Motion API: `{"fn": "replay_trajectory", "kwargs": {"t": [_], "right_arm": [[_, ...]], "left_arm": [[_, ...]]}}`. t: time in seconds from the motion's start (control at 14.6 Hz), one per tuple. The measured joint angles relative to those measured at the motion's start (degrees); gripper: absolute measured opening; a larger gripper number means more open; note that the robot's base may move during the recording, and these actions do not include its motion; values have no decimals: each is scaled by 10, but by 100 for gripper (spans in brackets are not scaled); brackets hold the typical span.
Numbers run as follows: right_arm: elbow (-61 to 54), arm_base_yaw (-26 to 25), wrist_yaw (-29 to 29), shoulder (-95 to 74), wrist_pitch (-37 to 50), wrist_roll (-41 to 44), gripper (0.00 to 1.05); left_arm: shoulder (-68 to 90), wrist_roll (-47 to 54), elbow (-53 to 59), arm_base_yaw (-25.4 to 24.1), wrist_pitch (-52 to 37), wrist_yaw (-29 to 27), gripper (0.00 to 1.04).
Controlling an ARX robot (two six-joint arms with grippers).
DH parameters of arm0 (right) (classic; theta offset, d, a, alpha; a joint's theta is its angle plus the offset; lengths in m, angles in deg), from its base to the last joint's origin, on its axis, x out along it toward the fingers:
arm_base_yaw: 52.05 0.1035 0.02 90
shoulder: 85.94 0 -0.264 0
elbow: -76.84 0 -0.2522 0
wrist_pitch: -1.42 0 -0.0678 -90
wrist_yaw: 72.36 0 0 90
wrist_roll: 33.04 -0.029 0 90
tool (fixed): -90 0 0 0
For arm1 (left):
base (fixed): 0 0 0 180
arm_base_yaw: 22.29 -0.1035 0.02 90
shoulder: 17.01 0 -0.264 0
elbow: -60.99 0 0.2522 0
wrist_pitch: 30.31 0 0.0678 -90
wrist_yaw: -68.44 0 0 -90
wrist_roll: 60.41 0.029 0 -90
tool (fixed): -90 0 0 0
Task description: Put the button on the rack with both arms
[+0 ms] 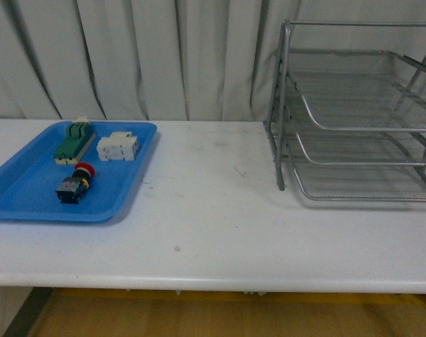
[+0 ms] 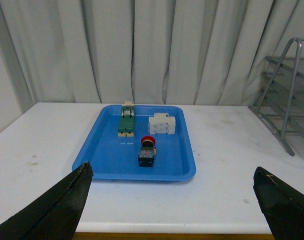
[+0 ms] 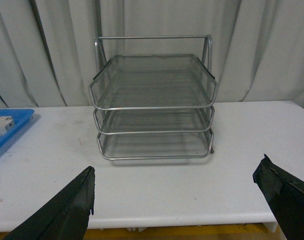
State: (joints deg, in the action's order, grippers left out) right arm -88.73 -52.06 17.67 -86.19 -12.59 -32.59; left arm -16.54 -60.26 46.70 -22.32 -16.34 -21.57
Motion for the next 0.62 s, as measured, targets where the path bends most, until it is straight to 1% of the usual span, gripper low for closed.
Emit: {"fn": "replay_trajectory", "kwargs": {"t": [0.62], "right_arm": [[0,0,0,0,0,0,98]], "left_arm": [[0,0,0,0,0,0,98]]}}
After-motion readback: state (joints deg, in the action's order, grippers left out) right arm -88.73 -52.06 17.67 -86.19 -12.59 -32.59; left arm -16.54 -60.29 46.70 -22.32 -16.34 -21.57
